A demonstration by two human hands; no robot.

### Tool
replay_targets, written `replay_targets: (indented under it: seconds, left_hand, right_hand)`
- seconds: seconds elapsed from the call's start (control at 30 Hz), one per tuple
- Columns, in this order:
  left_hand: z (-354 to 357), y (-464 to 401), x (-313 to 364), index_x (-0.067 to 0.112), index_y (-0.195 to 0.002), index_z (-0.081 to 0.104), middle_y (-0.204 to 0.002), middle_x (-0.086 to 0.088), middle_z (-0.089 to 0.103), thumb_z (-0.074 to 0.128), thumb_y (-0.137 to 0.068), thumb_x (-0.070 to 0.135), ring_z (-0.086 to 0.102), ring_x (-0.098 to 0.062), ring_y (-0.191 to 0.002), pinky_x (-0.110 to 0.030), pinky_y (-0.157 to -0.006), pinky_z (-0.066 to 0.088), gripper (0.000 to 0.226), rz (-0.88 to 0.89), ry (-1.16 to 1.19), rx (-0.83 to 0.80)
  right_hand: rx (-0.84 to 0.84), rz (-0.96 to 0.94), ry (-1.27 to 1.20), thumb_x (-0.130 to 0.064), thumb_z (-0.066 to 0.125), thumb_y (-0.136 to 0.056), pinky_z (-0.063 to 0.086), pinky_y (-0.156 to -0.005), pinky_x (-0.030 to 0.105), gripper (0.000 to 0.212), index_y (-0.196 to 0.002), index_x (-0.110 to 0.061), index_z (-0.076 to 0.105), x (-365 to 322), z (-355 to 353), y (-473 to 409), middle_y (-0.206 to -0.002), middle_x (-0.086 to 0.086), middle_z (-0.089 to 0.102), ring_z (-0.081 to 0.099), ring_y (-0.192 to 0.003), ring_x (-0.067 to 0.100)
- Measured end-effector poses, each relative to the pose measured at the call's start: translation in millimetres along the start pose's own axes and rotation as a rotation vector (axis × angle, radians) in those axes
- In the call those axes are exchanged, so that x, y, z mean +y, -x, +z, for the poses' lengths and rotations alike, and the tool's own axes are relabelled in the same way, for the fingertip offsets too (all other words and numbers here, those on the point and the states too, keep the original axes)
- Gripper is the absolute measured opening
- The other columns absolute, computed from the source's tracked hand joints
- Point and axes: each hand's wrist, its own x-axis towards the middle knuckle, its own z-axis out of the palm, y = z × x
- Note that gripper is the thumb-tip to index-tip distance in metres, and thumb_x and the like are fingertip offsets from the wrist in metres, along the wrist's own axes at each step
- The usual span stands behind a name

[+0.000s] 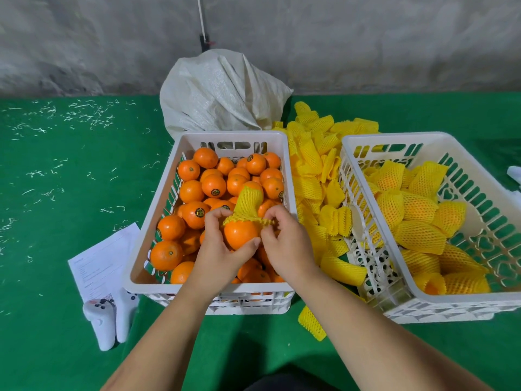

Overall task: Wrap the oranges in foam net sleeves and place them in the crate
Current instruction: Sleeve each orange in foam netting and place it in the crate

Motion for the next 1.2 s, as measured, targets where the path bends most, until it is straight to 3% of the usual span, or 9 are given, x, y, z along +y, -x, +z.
replay_targets:
  seconds: [0.1, 0.17, 0.27, 0.43, 0.67, 0.8, 0.9, 1.0, 1.2]
  left_hand:
    - [5, -7, -6, 0.048, -0.152, 0.035, -0.143, 0.020, 0.050, 0.076, -0.092, 0.049, 0.049, -0.004, -0.136, -0.025, -0.107, 0.047, 0.073, 0.028, -0.196, 0.092]
    - [7, -11, -8, 0.044, -0.152, 0.037, -0.145, 0.005, 0.049, 0.072, -0.095, 0.051, 0.046, -0.016, -0.140, -0.043, -0.114, 0.045, 0.067, -0.021, -0.194, 0.092]
    - [0, -9, -4, 0.050, -0.144, 0.036, -0.147, -0.002, 0.049, 0.071, -0.089, 0.053, 0.053, -0.019, -0.136, -0.040, -0.107, 0.053, 0.065, -0.127, 0.026, -0.075]
    - [-12, -5, 1, 0.037, -0.149, 0.043, -0.128, 0.012, 0.068, 0.073, -0.095, 0.005, 0.067, -0.010, -0.118, -0.019, -0.091, 0.054, 0.069, -0.136, 0.218, -0.189]
    - [7, -5, 2, 0.030, -0.127, 0.051, -0.112, 0.019, 0.067, 0.090, -0.081, 0.039, 0.066, 0.003, -0.101, -0.010, -0.075, 0.051, 0.062, -0.040, -0.107, 0.203]
    - [3, -5, 0, 0.031, -0.118, 0.048, -0.108, 0.007, 0.071, 0.085, -0.075, 0.056, 0.074, -0.008, -0.092, -0.027, -0.074, 0.062, 0.062, -0.113, 0.092, 0.189]
    - [-3, -6, -3, 0.038, -0.131, 0.044, -0.119, -0.009, 0.066, 0.084, -0.080, 0.049, 0.074, -0.018, -0.096, -0.031, -0.076, 0.062, 0.066, -0.097, 0.190, 0.025]
    - [-6, -6, -10, 0.037, -0.148, 0.036, -0.132, 0.000, 0.058, 0.086, -0.085, 0.038, 0.065, -0.017, -0.112, -0.035, -0.087, 0.060, 0.081, 0.001, 0.020, -0.127]
    - [3, -5, -9, 0.036, -0.138, 0.042, -0.114, 0.026, 0.063, 0.083, -0.086, 0.044, 0.066, -0.003, -0.095, -0.018, -0.071, 0.054, 0.067, 0.036, -0.054, 0.104]
  right_hand:
    - [-0.006, -0.043, -0.124, -0.024, 0.054, -0.091, 0.038, -0.053, 0.031, 0.012, -0.093, -0.036, 0.052, -1, -5, 5, -0.077, -0.013, 0.053, 0.048, -0.062, 0.007]
    - [-0.052, -0.126, -0.074, -0.024, 0.053, -0.092, 0.037, -0.056, 0.029, 0.011, -0.094, -0.034, 0.050, -3, -6, 8, -0.084, -0.016, 0.051, 0.047, -0.067, 0.005]
    - [-0.104, -0.106, 0.001, -0.034, 0.058, -0.092, 0.043, -0.056, 0.034, 0.017, -0.103, -0.035, 0.046, -4, -2, 7, -0.090, -0.018, 0.047, 0.049, -0.076, 0.007]
    - [-0.037, -0.116, -0.034, -0.024, 0.056, -0.100, 0.050, -0.084, 0.023, 0.026, -0.126, -0.024, 0.060, 1, -3, 3, -0.115, -0.010, 0.056, 0.054, -0.106, 0.005]
    - [0.038, -0.277, -0.045, -0.029, 0.052, -0.098, 0.046, -0.080, 0.019, 0.011, -0.107, -0.025, 0.057, 2, 0, 8, -0.107, -0.010, 0.049, 0.054, -0.099, 0.008]
    - [-0.014, -0.172, -0.007, -0.033, 0.053, -0.098, 0.053, -0.080, 0.029, 0.028, -0.125, -0.029, 0.050, 0, 2, 6, -0.120, -0.010, 0.049, 0.051, -0.104, 0.003]
    - [-0.037, -0.129, 0.015, -0.025, 0.049, -0.098, 0.052, -0.082, 0.032, 0.035, -0.133, -0.029, 0.053, 2, 1, 6, -0.126, -0.006, 0.058, 0.053, -0.108, 0.011]
    - [-0.036, -0.113, -0.014, -0.010, 0.052, -0.095, 0.047, -0.084, 0.021, 0.039, -0.130, -0.027, 0.057, 4, -1, 6, -0.128, -0.004, 0.059, 0.053, -0.112, 0.011]
    - [0.042, -0.166, -0.048, -0.017, 0.054, -0.093, 0.045, -0.069, 0.017, 0.021, -0.111, -0.025, 0.061, 2, -2, 11, -0.102, -0.011, 0.056, 0.056, -0.090, 0.006]
